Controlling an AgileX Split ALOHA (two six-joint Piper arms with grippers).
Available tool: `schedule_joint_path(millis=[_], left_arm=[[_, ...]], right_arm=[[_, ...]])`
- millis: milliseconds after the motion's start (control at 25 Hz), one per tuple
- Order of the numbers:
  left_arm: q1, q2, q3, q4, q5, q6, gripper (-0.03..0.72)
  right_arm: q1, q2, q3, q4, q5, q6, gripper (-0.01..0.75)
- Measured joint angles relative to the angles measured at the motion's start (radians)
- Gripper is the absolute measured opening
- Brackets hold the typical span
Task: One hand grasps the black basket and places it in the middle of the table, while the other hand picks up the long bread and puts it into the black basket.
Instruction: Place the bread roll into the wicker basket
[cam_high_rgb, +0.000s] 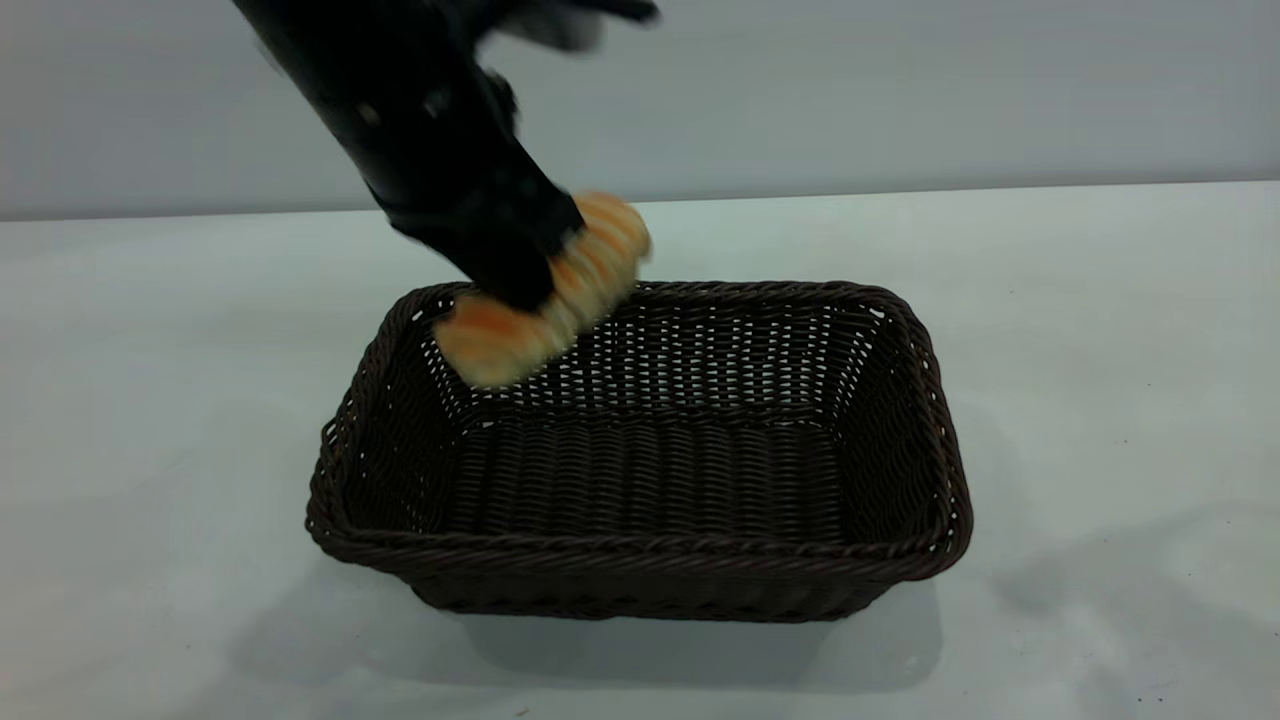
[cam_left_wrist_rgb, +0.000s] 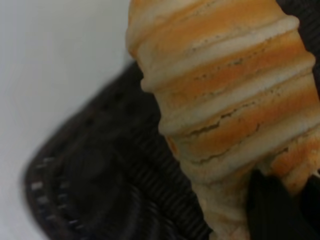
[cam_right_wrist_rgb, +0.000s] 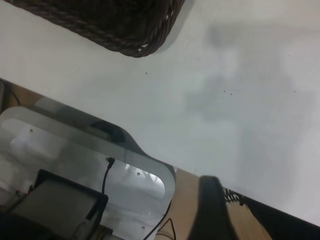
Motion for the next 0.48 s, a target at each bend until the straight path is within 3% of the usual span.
schedule_joint_path(millis=[160, 400, 480], left_arm=[[-0.009, 0.053, 0.0, -0.006, 0.029, -0.001, 0.229], [-0.009, 0.033, 0.0, 0.006, 0.069, -0.008, 0.539], [-0.009, -0.013, 0.001, 0.024, 0.084, -0.019, 0.582]], right_arm=[[0.0, 0.0, 0.0, 0.0, 0.0, 0.0, 0.577], [0.0, 0.0, 0.0, 0.0, -0.003, 0.001, 0.577], [0.0, 0.0, 0.0, -0.006, -0.003, 0.013, 0.577]])
